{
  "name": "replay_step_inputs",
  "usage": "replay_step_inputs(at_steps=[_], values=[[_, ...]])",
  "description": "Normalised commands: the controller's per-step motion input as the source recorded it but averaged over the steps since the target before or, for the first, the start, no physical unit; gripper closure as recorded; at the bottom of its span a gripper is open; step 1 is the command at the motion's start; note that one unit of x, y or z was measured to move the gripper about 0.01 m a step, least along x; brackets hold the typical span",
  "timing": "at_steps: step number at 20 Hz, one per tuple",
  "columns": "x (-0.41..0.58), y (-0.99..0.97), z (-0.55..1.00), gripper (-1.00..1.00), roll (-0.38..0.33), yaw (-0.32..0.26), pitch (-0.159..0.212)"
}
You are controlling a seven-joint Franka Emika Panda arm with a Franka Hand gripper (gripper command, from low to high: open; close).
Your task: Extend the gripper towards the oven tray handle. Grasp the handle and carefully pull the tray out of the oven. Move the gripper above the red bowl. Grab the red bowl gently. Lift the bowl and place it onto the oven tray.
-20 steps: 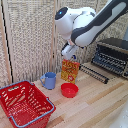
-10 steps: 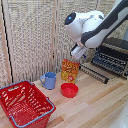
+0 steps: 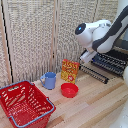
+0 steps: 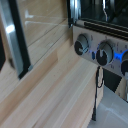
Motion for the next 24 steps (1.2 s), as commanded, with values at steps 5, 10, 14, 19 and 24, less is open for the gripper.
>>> replay_step_inputs(at_steps=[5, 10, 14, 19, 24], values=[[0.000, -0.52, -0.18, -1.00, -0.248, 0.011, -0.012], [0.001, -0.40, -0.22, -1.00, -0.209, 0.000, 0.001], [0.053, -0.51, -0.26, -1.00, -0.084, -0.001, 0.019], [0.005, -0.66, -0.05, -1.00, -0.022, -0.011, 0.001], [0.000, -0.60, 0.12, -1.00, 0.032, -0.024, 0.000]])
